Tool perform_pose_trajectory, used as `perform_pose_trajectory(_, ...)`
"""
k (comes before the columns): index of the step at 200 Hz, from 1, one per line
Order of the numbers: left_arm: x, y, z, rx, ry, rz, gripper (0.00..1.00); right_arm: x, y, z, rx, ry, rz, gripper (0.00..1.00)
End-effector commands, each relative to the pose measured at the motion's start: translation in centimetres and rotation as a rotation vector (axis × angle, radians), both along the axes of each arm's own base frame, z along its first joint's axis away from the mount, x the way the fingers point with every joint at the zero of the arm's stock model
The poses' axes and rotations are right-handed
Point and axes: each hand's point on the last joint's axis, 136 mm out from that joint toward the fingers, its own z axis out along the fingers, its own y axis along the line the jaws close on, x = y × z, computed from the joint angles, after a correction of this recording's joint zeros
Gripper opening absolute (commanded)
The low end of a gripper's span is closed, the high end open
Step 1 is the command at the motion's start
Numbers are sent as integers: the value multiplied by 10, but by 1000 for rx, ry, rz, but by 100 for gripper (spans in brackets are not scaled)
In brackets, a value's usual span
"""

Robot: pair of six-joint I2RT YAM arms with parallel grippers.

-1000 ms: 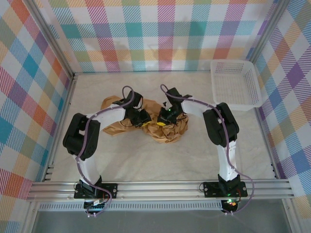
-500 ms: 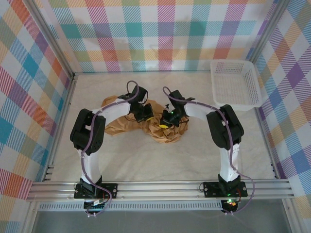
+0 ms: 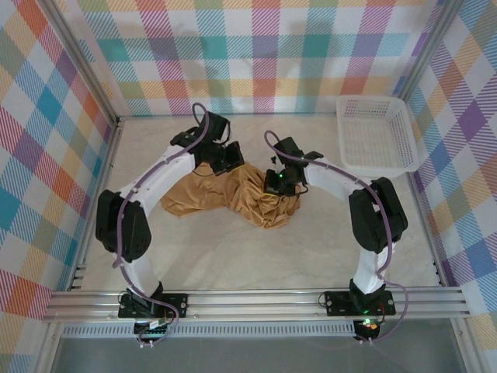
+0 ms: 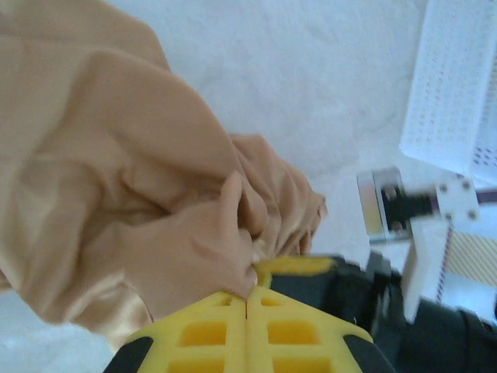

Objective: Fold the inside-out t-shirt

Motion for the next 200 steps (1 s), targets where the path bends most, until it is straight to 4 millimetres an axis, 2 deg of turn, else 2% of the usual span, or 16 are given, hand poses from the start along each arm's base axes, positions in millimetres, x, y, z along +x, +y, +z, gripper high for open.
perform_pose_trajectory(1, -11, -7, 9, -128, 14, 11, 0, -9, -19, -1, -97, -7, 22, 0)
perform_pose_trajectory(22, -13, -16, 2, -243, 49, 25, 0, -14, -3, 23, -7, -40, 64, 1)
perform_pose_trajectory(33, -12, -18, -5, -269, 67, 39, 0, -17, 5, 40, 54, -62, 71, 19)
perform_pose_trajectory(40, -12, -18, -10, -270, 81, 54, 0, -19, 10, 50, 99, -78, 73, 23)
perform_pose_trajectory(59, -10, -16, -21, -269, 120, 89, 0, -24, 26, 71, 210, -111, 86, 24)
perform_pose_trajectory(72, -9, -16, -24, -262, 137, 105, 0, -27, 38, 77, 270, -122, 94, 23)
perform_pose_trajectory(98, -7, -10, -27, -239, 160, 150, 0, -30, 60, 69, 332, -118, 114, 20)
perform_pose_trajectory(125, -6, -7, -31, -232, 196, 187, 0, -26, 76, 54, 311, -161, 142, 21)
perform_pose_trajectory(153, -2, -6, -29, -256, 203, 209, 0, -12, 79, 45, 232, -273, 129, 30)
perform_pose_trajectory(172, 0, -3, -26, -265, 202, 222, 0, 0, 74, 36, 190, -319, 88, 35)
perform_pose_trajectory(200, 1, 0, -23, -270, 203, 230, 0, 11, 70, 23, 146, -341, 52, 38)
